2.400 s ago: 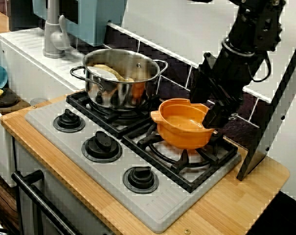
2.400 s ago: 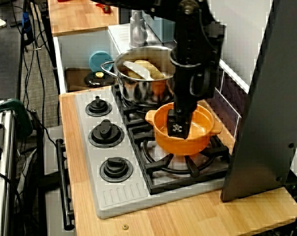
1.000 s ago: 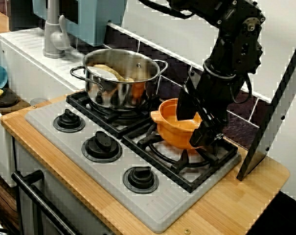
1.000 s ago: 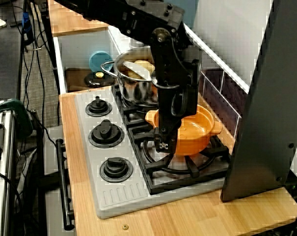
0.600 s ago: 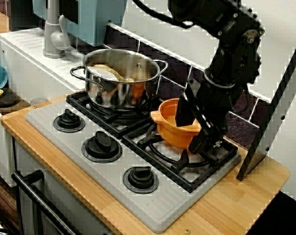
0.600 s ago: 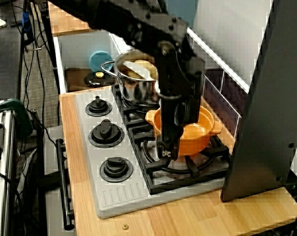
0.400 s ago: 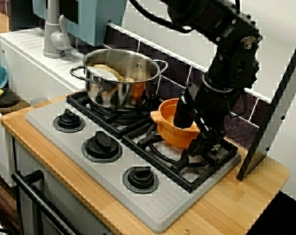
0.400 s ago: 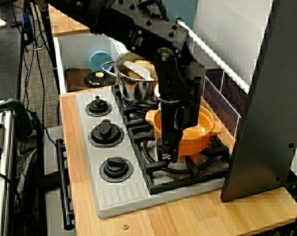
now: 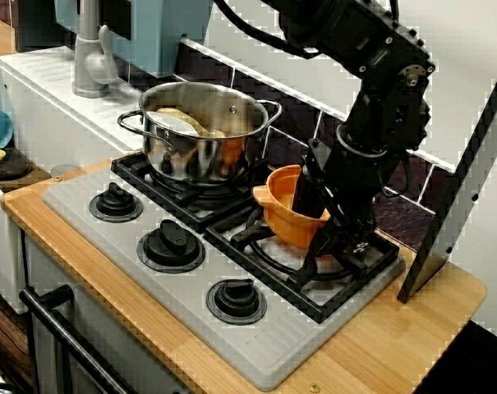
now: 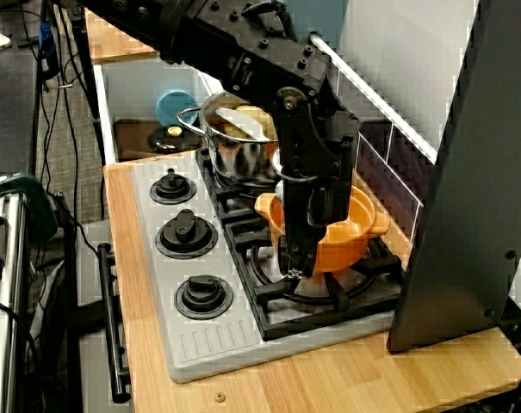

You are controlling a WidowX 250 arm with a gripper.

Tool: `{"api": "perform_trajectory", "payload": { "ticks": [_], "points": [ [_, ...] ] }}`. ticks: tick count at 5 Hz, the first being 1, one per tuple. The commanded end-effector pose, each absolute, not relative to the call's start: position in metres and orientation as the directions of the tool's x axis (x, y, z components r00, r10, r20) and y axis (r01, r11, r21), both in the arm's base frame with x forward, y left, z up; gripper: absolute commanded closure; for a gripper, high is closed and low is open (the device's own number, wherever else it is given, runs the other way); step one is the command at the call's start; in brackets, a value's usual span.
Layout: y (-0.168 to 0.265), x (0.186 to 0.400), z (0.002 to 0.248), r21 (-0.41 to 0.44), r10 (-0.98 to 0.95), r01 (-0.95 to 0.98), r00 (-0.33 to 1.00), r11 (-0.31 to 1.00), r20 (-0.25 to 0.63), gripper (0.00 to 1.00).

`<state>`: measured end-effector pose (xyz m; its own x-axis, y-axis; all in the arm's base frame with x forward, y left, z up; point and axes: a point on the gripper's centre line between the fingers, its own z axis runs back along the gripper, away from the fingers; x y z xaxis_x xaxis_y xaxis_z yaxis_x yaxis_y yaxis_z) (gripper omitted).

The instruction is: Lift pot from stove

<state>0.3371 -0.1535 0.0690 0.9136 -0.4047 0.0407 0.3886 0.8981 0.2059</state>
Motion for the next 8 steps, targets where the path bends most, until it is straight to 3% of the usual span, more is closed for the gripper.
{"api": "perform_trajectory", "payload": {
  "ticks": [1, 3, 8],
  "points": [
    [-0.155, 0.339, 0.083, 0.201, -0.404, 0.381, 0.911, 0.902, 0.082, 1.0],
    [-0.149, 0.334, 0.097, 0.189, -0.398, 0.376, 0.912, 0.907, 0.096, 1.0],
    [-0.132, 0.298, 0.195, 0.111, -0.37, 0.354, 0.901, 0.929, 0.224, 1.0]
  ]
}}
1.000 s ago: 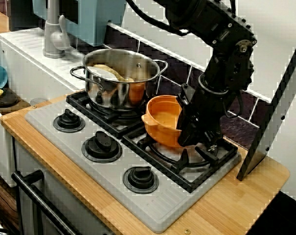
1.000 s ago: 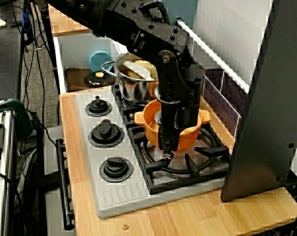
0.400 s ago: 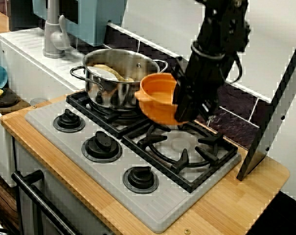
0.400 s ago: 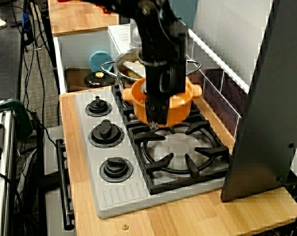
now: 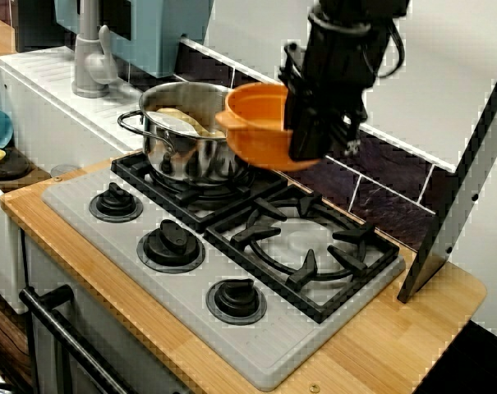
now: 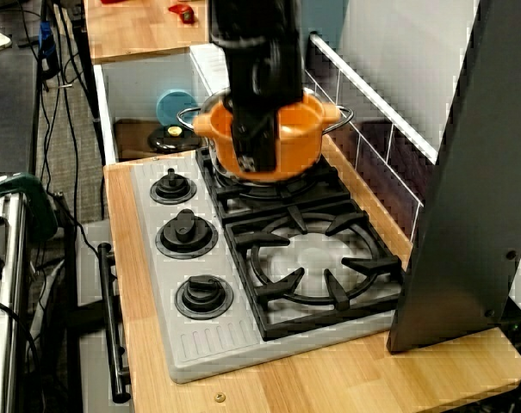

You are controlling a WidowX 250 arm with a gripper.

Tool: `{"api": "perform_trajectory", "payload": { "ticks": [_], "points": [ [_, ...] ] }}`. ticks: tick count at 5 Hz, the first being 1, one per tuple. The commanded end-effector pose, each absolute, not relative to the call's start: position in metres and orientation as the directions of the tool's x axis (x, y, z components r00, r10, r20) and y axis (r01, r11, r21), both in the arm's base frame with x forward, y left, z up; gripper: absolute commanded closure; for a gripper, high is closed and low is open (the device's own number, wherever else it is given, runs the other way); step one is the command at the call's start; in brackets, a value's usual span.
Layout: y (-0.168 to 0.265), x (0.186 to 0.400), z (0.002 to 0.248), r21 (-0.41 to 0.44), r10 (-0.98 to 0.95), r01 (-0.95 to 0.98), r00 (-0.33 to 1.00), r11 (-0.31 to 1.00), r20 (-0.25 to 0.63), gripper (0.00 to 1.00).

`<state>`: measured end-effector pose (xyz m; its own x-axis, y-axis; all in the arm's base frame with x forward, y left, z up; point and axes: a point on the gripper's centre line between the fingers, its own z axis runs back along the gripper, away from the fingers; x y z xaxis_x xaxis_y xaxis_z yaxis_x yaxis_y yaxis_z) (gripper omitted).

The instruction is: Lift pot from stove

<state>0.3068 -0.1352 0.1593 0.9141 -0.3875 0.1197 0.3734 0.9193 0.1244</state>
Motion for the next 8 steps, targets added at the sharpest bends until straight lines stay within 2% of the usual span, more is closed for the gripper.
{"api": "perform_trajectory", "payload": {
  "ticks": [1, 4, 8],
  "points": [
    [-0.129, 0.288, 0.202, 0.112, -0.372, 0.355, 0.896, 0.928, 0.242, 1.0],
    [-0.125, 0.272, 0.211, 0.118, -0.377, 0.358, 0.887, 0.926, 0.267, 1.0],
    [-0.123, 0.272, 0.218, 0.111, -0.367, 0.35, 0.888, 0.93, 0.278, 1.0]
  ]
}}
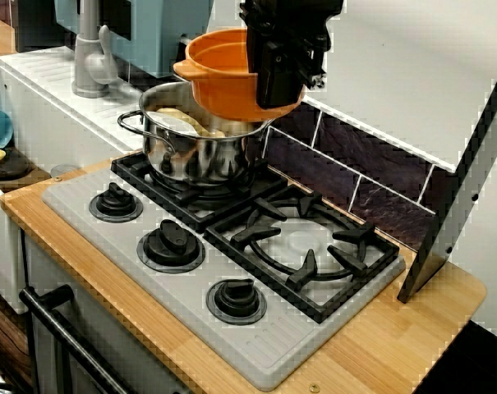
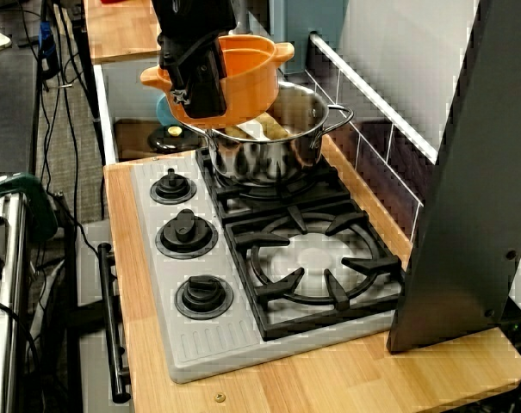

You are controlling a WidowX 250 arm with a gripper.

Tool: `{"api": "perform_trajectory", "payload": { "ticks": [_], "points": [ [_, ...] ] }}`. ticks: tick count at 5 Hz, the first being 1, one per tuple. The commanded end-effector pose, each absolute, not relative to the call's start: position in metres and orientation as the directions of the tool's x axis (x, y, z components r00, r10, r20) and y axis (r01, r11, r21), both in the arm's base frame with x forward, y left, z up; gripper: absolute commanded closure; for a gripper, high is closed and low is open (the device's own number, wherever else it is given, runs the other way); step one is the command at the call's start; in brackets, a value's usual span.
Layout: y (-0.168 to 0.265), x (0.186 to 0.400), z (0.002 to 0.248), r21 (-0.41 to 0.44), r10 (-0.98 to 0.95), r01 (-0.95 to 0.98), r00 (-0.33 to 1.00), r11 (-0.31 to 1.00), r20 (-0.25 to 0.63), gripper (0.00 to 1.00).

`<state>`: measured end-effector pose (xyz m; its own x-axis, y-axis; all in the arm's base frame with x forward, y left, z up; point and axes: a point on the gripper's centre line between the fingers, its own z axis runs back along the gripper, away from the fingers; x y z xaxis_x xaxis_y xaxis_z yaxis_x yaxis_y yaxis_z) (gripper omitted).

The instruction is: Lift pot from stove

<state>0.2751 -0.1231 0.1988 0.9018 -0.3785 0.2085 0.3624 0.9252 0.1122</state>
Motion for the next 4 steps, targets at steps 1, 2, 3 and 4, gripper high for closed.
{"api": "perform_trajectory", "payload": {
  "ticks": [1, 2, 3, 4],
  "points": [
    [-0.1215, 0.27, 0.2195, 0.106, -0.368, 0.352, 0.888, 0.93, 0.277, 1.0],
    [-0.1197, 0.2707, 0.2209, 0.103, -0.366, 0.351, 0.888, 0.931, 0.278, 1.0],
    [-0.1189, 0.2733, 0.22, 0.107, -0.363, 0.347, 0.89, 0.932, 0.275, 1.0],
    [-0.1191, 0.2738, 0.2194, 0.108, -0.362, 0.345, 0.891, 0.932, 0.274, 1.0]
  ]
}}
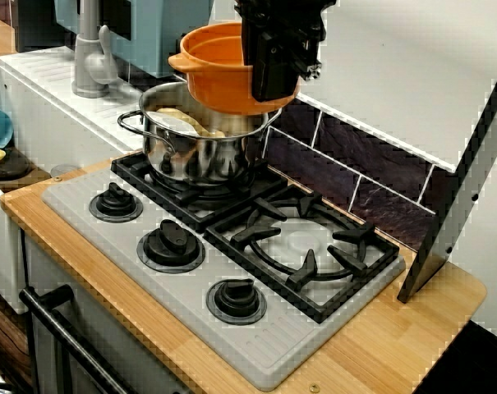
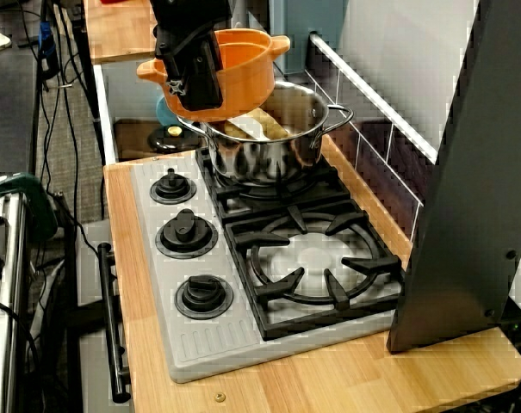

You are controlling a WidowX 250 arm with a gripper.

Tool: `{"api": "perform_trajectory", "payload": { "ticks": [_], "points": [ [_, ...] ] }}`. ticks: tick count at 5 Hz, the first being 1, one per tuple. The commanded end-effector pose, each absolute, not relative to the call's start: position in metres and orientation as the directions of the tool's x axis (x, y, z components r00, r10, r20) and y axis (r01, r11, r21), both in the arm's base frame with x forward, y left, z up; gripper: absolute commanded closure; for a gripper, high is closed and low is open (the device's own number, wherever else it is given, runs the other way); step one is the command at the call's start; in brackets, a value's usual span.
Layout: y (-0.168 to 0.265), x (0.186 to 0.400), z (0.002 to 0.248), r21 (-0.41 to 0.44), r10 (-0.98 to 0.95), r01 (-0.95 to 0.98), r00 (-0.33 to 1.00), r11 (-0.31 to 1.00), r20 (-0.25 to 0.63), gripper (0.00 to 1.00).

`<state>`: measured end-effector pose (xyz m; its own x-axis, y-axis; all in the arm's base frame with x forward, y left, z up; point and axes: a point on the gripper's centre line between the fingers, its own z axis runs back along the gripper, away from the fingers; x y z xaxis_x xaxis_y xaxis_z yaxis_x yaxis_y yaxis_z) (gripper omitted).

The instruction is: Lift pot from stove

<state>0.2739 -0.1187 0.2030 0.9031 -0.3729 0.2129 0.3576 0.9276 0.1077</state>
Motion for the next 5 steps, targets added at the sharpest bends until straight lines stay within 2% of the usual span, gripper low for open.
{"api": "perform_trajectory", "payload": {
  "ticks": [1, 5],
  "points": [
    [-0.1201, 0.2721, 0.2184, 0.115, -0.363, 0.344, 0.89, 0.932, 0.276, 1.0],
    [-0.1196, 0.2717, 0.222, 0.107, -0.362, 0.346, 0.891, 0.932, 0.275, 1.0]
  ]
}}
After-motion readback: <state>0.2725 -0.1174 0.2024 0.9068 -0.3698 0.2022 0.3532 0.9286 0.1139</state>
